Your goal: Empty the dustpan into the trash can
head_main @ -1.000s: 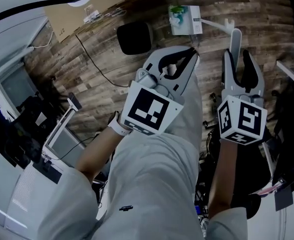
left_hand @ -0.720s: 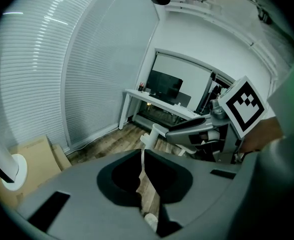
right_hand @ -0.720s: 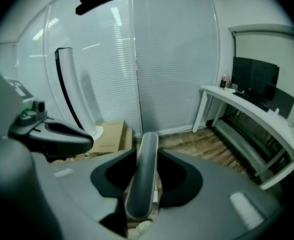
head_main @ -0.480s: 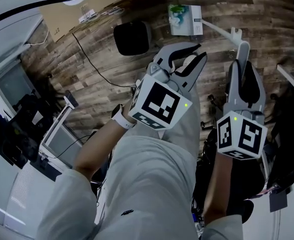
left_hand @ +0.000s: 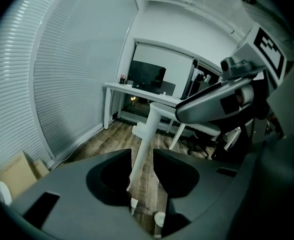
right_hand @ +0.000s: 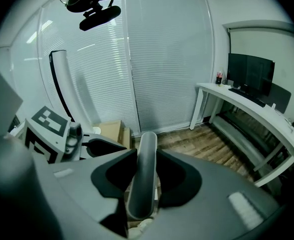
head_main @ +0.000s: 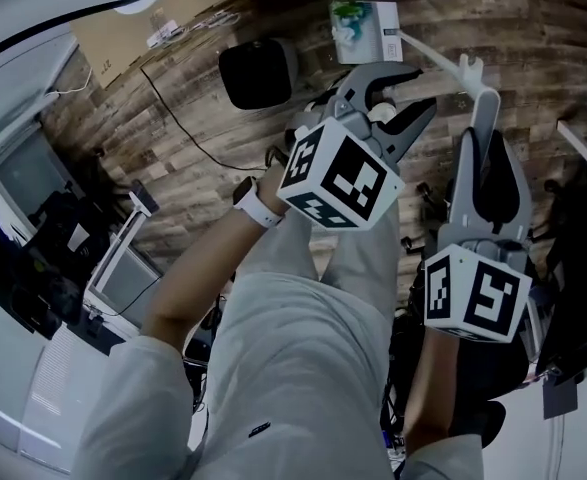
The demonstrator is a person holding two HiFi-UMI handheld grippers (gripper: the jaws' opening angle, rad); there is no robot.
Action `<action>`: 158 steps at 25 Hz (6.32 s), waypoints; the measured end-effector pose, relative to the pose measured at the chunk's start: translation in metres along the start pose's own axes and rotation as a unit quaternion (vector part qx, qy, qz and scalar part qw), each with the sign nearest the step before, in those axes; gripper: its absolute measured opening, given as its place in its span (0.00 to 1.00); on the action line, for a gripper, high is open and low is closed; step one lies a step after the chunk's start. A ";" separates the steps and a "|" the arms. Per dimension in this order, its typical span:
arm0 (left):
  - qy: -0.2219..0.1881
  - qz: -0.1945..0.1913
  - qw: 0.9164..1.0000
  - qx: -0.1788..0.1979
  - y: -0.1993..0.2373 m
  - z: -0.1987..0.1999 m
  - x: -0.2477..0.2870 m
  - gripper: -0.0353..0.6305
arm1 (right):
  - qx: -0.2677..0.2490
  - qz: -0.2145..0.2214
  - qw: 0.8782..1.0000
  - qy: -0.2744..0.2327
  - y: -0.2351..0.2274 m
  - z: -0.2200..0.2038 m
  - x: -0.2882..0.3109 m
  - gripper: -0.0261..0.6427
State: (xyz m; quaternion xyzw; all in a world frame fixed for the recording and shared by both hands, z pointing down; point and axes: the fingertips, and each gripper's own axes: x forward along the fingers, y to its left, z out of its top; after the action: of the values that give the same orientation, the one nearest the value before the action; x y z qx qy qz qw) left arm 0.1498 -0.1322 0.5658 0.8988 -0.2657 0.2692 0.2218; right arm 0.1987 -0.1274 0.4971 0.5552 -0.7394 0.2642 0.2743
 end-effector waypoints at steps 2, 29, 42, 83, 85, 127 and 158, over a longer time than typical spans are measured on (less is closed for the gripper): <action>0.001 -0.004 1.000 0.010 -0.001 0.001 0.011 0.24 | 0.001 -0.001 1.000 0.001 -0.001 0.000 -0.001 0.23; 0.005 -0.017 0.991 0.135 -0.020 -0.009 0.084 0.18 | 0.023 0.029 0.999 -0.006 -0.012 -0.010 -0.013 0.23; -0.013 0.014 0.998 0.059 -0.046 0.008 0.060 0.18 | -0.031 0.036 0.999 -0.023 -0.002 0.001 -0.052 0.23; -0.078 0.193 0.978 -0.010 -0.075 0.107 -0.151 0.17 | -0.228 0.178 0.952 -0.104 0.113 0.131 -0.201 0.31; -0.078 0.196 0.977 -0.014 -0.076 0.106 -0.154 0.17 | -0.228 0.195 0.949 -0.093 0.117 0.132 -0.197 0.31; -0.152 0.334 0.929 -0.047 -0.043 0.100 -0.317 0.18 | -0.295 0.429 0.838 -0.167 0.250 0.158 -0.248 0.25; -0.224 0.447 0.860 -0.103 -0.022 0.057 -0.392 0.19 | -0.415 0.507 0.728 -0.202 0.329 0.135 -0.264 0.25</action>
State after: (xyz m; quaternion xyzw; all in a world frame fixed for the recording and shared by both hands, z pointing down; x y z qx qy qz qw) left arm -0.0964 -0.0060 0.2813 0.6917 -0.7074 0.1019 0.1039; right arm -0.0730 0.0374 0.1882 -0.0310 -0.9848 -0.0873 0.1469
